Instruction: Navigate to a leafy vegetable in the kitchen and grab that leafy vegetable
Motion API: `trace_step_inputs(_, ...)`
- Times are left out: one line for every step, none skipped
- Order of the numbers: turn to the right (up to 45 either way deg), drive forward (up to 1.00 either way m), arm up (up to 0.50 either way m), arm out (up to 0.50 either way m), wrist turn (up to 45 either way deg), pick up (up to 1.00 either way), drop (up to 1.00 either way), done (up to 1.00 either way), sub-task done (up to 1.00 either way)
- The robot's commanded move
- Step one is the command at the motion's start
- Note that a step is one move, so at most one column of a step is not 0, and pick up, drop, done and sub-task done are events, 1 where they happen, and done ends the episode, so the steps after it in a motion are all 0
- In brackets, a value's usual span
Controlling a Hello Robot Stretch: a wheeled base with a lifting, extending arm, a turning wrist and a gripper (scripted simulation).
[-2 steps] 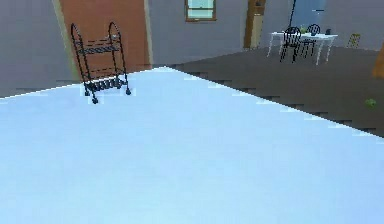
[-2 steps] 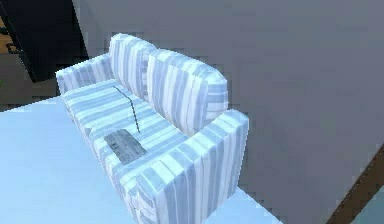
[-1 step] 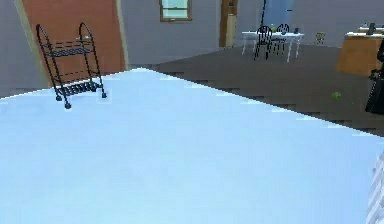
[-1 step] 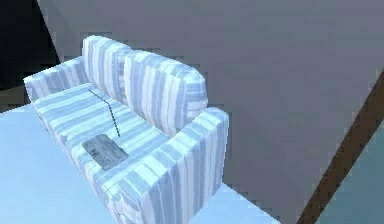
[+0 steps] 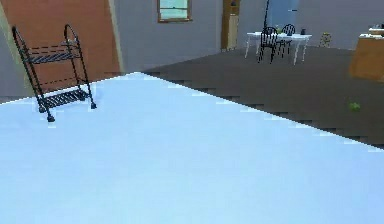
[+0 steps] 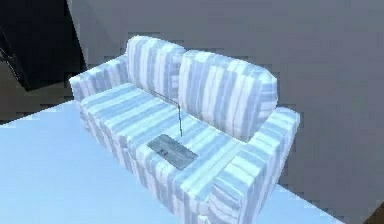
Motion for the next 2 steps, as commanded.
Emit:
trace_step_inputs(12.0,0.0,0.0,0.0,0.0,0.0,0.0,0.0,0.0)
trace_step_inputs(0.0,1.0,0.0,0.0,0.0,0.0,0.0,0.0,0.0)
